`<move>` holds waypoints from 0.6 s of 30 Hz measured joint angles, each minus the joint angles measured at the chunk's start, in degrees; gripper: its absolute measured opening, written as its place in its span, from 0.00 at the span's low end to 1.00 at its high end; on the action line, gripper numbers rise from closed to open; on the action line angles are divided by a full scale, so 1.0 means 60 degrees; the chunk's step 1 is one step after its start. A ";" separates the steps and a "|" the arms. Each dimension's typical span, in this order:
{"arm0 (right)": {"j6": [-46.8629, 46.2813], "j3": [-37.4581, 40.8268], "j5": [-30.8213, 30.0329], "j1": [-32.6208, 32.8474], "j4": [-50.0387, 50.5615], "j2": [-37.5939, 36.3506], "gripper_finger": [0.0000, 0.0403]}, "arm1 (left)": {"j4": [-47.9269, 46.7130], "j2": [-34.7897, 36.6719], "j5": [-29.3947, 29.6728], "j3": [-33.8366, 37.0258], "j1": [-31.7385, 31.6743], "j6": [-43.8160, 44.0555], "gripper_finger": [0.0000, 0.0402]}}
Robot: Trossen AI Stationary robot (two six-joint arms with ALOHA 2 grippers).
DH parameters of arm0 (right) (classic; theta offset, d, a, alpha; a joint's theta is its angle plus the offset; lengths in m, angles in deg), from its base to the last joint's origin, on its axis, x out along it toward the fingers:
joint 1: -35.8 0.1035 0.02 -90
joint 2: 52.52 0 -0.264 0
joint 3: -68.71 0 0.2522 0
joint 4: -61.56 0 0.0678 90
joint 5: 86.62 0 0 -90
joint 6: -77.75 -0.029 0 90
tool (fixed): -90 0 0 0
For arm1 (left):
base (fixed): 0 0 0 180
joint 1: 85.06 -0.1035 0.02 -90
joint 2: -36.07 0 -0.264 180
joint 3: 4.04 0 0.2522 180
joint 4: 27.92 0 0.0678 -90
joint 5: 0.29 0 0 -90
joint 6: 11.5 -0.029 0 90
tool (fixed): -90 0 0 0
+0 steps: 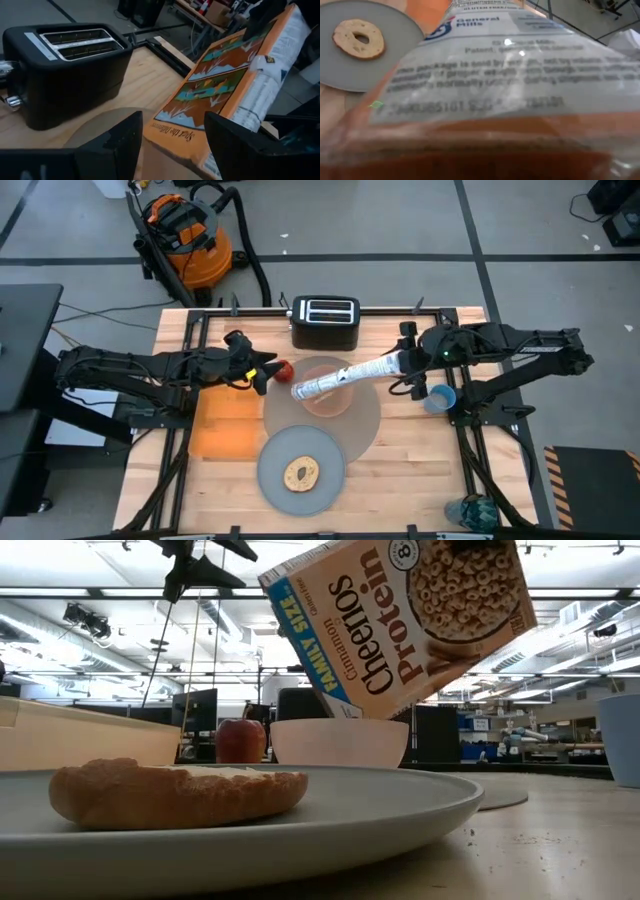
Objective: Arrange a breakfast setting
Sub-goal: Pour the cereal into the peach bowl
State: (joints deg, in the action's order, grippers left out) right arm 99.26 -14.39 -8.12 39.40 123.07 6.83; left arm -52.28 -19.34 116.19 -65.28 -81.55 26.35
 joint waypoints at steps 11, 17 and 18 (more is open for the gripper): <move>0.0864 -0.0815 0.0213 -0.0014 0.0343 0.1214 0.51 | 0.0461 0.0006 -0.0040 0.0000 0.0000 -0.0002 0.55; 0.1084 -0.1148 0.0213 -0.0014 0.0518 0.1508 0.51 | 0.0450 0.0004 -0.0040 0.0000 0.0000 0.0002 0.55; 0.1130 -0.1172 0.0210 -0.0014 0.0538 0.1517 0.51 | 0.0450 0.0003 -0.0040 0.0000 0.0000 0.0002 0.55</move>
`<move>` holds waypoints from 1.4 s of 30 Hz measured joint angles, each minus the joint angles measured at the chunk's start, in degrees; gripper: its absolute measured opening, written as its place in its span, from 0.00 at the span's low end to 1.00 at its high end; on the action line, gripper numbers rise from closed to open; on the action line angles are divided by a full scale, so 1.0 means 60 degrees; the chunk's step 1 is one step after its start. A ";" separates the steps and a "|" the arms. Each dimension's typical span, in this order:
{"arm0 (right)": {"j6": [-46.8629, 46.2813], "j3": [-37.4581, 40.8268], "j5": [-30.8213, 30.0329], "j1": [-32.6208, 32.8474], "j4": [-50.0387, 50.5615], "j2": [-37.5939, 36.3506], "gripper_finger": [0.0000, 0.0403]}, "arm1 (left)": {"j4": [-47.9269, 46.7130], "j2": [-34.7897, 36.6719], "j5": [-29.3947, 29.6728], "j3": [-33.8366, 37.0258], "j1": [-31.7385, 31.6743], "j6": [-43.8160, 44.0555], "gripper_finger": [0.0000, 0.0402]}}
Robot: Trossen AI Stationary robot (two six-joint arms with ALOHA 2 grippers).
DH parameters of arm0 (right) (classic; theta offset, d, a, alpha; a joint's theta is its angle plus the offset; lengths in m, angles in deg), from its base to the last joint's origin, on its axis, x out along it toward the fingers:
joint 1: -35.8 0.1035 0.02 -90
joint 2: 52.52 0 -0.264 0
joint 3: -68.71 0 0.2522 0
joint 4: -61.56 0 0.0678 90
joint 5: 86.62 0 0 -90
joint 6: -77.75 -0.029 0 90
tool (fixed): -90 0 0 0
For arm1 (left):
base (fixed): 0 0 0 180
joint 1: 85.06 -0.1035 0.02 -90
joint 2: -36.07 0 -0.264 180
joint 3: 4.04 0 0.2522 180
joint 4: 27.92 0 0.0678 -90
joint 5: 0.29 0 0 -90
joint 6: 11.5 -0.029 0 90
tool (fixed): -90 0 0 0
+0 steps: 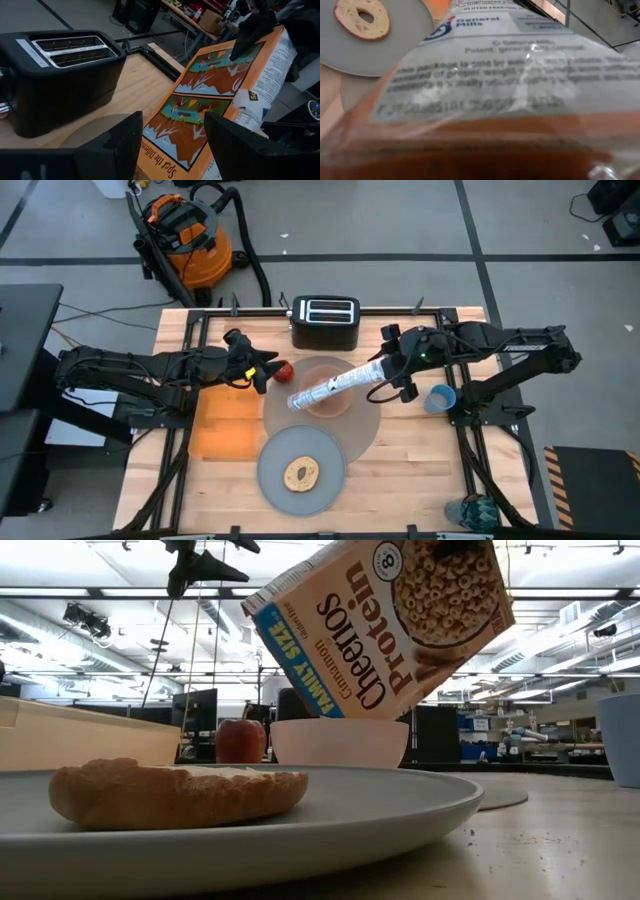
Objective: Arrange a breakfast setting
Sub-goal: Pour the cereal into the peach bowl
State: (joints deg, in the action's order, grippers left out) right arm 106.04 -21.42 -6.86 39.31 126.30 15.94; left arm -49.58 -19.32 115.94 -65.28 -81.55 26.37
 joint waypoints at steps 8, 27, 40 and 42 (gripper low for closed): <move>0.0044 -0.0304 -0.0038 0.0016 0.0010 -0.0016 0.51 | 0.0000 -0.0001 0.0000 0.0000 0.0000 -0.0004 0.55; -0.0670 -0.1156 -0.0437 0.0262 0.1889 -0.0197 0.51 | 0.0092 -0.0001 0.0004 0.0000 0.0000 0.0141 0.55; -0.0752 -0.1156 0.0162 0.0420 0.1646 -0.0126 0.51 | 0.0138 -0.0001 0.0001 0.0000 0.0000 0.0335 0.55; -0.0728 -0.1156 0.0120 0.0415 0.1891 -0.0132 0.51 | 0.0138 -0.0001 0.0004 0.0000 0.0000 0.0335 0.55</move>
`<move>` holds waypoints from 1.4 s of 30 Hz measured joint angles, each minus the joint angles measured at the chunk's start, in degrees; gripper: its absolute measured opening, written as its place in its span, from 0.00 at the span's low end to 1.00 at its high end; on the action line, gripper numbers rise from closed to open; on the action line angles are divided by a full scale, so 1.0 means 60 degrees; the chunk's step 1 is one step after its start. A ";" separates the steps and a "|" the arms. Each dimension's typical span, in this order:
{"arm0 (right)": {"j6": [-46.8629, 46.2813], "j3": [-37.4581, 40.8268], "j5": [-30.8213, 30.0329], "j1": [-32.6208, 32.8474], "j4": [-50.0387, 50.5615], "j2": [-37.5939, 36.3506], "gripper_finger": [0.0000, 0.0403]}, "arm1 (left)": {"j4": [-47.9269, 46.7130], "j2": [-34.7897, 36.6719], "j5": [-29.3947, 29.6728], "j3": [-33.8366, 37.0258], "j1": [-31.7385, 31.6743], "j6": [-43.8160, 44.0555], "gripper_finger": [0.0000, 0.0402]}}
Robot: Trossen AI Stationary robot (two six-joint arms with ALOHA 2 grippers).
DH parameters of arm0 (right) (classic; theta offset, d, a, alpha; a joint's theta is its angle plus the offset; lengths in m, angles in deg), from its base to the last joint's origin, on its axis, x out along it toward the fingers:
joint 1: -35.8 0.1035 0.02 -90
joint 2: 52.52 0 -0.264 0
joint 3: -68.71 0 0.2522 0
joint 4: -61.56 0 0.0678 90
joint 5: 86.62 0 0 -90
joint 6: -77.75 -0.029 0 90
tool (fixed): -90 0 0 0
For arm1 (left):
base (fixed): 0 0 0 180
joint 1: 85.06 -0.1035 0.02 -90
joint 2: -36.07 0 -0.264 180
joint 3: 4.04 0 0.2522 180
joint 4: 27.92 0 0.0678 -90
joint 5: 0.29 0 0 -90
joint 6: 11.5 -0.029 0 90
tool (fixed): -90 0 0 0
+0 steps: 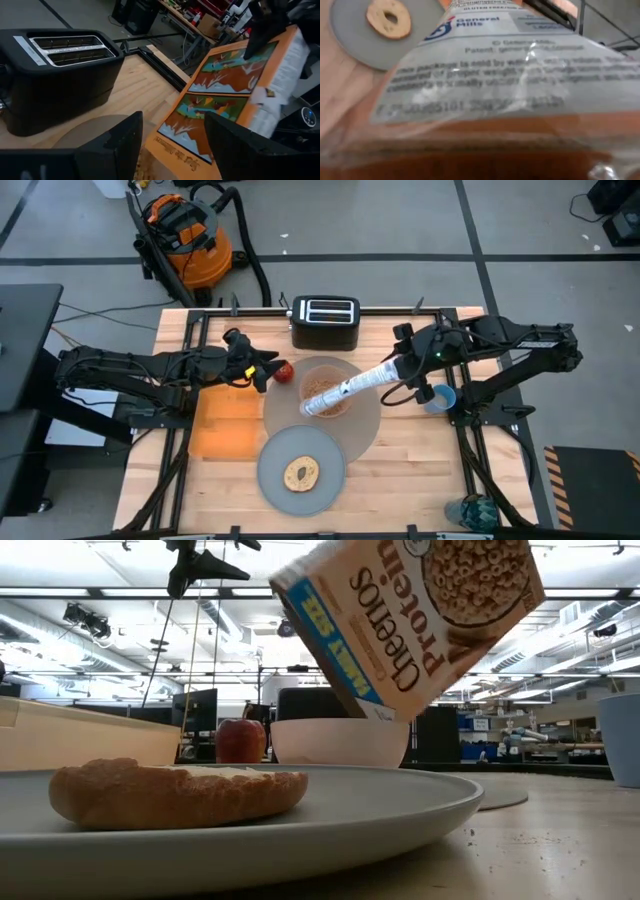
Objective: Arrange a breakfast setting
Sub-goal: Pour the cereal into the peach bowl
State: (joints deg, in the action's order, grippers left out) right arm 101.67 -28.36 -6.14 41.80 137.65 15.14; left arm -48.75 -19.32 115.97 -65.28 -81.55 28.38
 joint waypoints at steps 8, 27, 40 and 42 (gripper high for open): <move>0.0033 0.0000 -0.1089 0.0000 0.0306 -0.0062 0.51 | 0.0001 0.0000 0.0000 0.0000 0.0000 -0.0007 0.55; -0.0710 0.0007 0.0395 -0.0015 0.0330 -0.0335 0.51 | 0.0000 0.0000 0.0000 0.0000 0.0090 -0.0015 0.55; -0.1240 0.0007 0.0275 -0.0018 0.0046 -0.0440 0.51 | 0.0763 -0.0004 0.0004 0.0000 0.0339 -0.0239 0.55; -0.1232 0.0007 0.0281 -0.0013 0.0082 -0.0440 0.51 | 0.1143 -0.0004 0.0004 -0.0007 0.0400 -0.0467 0.55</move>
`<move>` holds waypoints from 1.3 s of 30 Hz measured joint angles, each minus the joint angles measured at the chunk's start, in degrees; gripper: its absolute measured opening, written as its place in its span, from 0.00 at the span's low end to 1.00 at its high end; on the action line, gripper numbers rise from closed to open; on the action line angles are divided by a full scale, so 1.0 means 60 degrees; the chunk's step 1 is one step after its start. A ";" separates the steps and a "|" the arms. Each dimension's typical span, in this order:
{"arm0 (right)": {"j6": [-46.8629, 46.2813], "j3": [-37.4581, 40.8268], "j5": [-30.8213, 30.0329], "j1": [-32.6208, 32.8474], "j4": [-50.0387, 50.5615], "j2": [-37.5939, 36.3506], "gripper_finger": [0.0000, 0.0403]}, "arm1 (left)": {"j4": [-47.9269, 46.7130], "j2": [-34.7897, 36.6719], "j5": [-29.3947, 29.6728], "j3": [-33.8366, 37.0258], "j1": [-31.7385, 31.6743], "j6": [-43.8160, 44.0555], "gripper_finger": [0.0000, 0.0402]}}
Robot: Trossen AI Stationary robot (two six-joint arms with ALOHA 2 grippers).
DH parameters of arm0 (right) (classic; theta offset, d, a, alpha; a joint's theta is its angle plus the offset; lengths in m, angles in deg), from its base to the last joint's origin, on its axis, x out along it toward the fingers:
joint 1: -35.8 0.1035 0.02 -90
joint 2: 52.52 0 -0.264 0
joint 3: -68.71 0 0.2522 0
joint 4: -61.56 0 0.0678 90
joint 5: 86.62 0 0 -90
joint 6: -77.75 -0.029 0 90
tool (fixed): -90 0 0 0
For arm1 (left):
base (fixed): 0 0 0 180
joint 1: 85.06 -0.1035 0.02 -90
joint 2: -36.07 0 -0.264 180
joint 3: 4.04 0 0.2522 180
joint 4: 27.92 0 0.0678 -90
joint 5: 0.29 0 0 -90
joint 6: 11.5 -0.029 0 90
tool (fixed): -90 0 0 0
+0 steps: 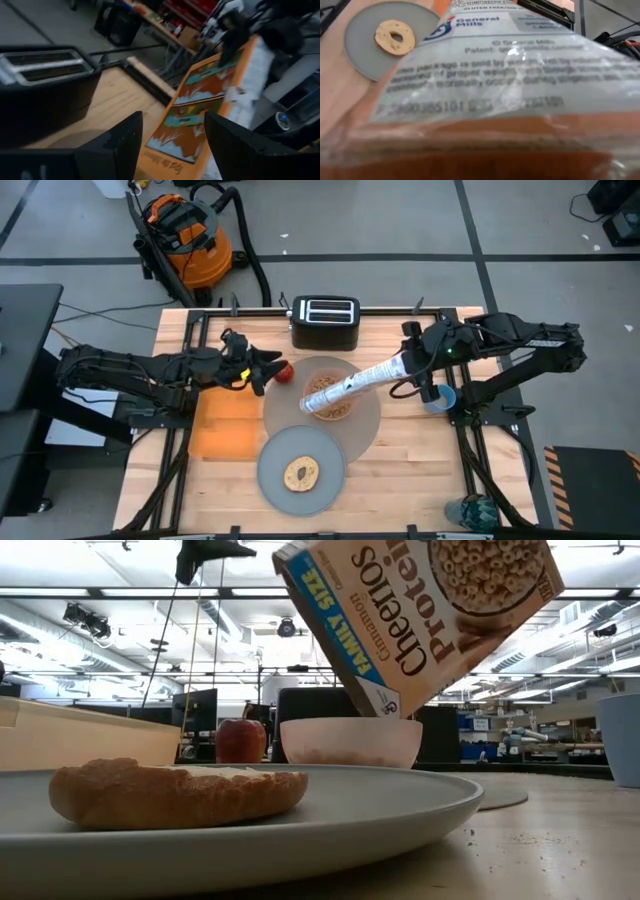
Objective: Arrange a breakfast setting
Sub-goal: Pour the cereal into the peach bowl
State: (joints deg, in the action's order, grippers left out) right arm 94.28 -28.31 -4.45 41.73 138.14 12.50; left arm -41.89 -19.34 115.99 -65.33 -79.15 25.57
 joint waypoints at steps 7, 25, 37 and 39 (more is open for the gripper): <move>-0.0014 0.0000 -0.0069 0.0002 0.0278 -0.0153 0.51 | 0.0224 0.0000 0.0000 -0.0007 0.0158 -0.0105 0.55; -0.0457 0.0000 -0.0287 -0.0063 0.0000 -0.0260 0.51 | 0.0409 0.0000 0.0000 -0.0007 0.0191 -0.0049 0.55; -0.0653 0.0149 -0.0045 -0.0127 -0.0442 -0.0163 0.51 | 0.0540 0.0000 0.0000 0.0000 0.0191 -0.0054 0.55; -0.0810 0.0309 -0.0090 -0.0282 -0.0466 -0.0439 0.51 | 0.0555 0.0000 0.0000 0.0000 0.0191 -0.0048 0.55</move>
State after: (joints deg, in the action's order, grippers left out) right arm 89.42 -26.46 -4.99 40.03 135.34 9.87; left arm -38.56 -19.34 115.99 -65.33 -78.01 25.29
